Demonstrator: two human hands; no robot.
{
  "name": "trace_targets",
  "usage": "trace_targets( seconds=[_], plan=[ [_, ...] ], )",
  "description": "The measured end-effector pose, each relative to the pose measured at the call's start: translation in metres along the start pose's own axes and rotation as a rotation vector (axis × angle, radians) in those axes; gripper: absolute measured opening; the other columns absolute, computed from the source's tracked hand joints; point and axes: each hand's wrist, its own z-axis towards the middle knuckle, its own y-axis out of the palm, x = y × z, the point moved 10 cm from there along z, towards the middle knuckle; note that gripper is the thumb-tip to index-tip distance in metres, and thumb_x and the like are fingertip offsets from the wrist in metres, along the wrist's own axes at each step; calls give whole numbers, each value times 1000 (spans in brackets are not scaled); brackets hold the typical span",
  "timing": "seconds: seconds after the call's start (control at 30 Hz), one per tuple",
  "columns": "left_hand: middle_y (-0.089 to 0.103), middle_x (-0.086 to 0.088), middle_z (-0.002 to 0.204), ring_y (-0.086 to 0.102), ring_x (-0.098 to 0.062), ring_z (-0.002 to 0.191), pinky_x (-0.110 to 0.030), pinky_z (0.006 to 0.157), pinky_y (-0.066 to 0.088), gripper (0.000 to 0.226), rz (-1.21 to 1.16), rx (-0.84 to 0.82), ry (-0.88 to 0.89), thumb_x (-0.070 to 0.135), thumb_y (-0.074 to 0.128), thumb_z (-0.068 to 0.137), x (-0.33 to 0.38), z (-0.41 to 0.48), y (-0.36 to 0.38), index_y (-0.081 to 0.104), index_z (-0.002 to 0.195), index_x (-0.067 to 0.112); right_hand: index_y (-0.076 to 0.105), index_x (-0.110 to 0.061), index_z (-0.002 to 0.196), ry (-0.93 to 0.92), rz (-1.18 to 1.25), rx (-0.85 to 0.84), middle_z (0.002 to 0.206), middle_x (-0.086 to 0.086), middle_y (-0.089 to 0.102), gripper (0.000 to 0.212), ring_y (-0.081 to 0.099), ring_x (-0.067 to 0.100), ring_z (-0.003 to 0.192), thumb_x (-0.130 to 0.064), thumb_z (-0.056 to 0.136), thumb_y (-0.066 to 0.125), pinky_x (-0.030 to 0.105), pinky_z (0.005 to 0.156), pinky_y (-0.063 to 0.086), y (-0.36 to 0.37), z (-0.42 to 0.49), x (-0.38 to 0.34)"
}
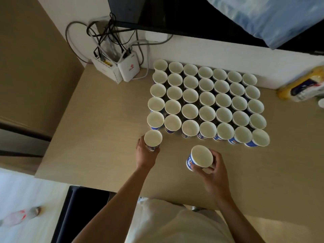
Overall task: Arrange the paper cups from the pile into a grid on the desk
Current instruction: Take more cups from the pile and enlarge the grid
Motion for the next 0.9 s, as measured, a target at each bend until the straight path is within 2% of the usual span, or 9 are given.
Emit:
trace_targets(
  seconds=[0.1,0.17,0.33,0.47,0.6,0.7,0.8,0.9],
  plan=[
    [66,-7,105,62,-32,99,-28,75,43,56,2,11,10,11,90,63,-1,7,-1,60,111,8,56,-33,116,6,-2,-6,115,-12,67,66,66,12,107,-33,58,89,35,90,56,5,1,0],
    [66,-8,107,61,-32,100,-29,75,44,57,-5,12,22,8,89,63,2,10,-2,60,112,8,56,-35,115,10,-1,-7,114,-14,67,66,67,11,107,-33,57,88,34,89,56,8,1,1],
    [65,-5,111,60,-29,102,-28,79,42,64,33,-10,91,5,88,62,8,12,-2,60,119,9,57,-31,116,25,5,-8,116,-9,67,65,67,13,107,-26,59,89,38,89,57,13,3,9],
    [65,-5,111,60,-30,102,-34,81,47,65,42,-26,89,4,87,61,7,13,0,59,120,9,57,-32,116,31,5,-7,117,-8,67,66,66,15,109,-15,63,92,40,91,57,15,4,13],
    [62,-1,113,60,-26,102,-32,80,47,69,29,-41,68,5,88,61,3,13,-1,57,122,11,56,-32,117,43,9,-12,118,-8,66,68,66,15,109,-32,57,89,37,90,57,18,4,16],
    [56,4,115,60,-24,104,-31,81,47,73,18,-71,27,2,88,60,-3,10,-4,55,125,12,56,-31,118,44,13,-12,117,-8,66,69,66,13,108,-35,57,88,36,88,57,22,5,17],
    [56,2,118,59,-23,105,-40,87,52,76,15,-72,0,3,88,60,-8,2,-11,53,127,13,55,-28,121,46,26,-22,117,-9,65,68,66,14,108,-19,63,90,36,86,59,32,9,22],
    [53,6,120,57,-20,104,-41,85,53,78,4,-70,15,7,89,62,-3,-10,-19,52,130,14,55,-26,123,57,52,-34,117,-6,65,67,64,15,110,-4,69,89,33,83,60,48,19,27]
  ],
)
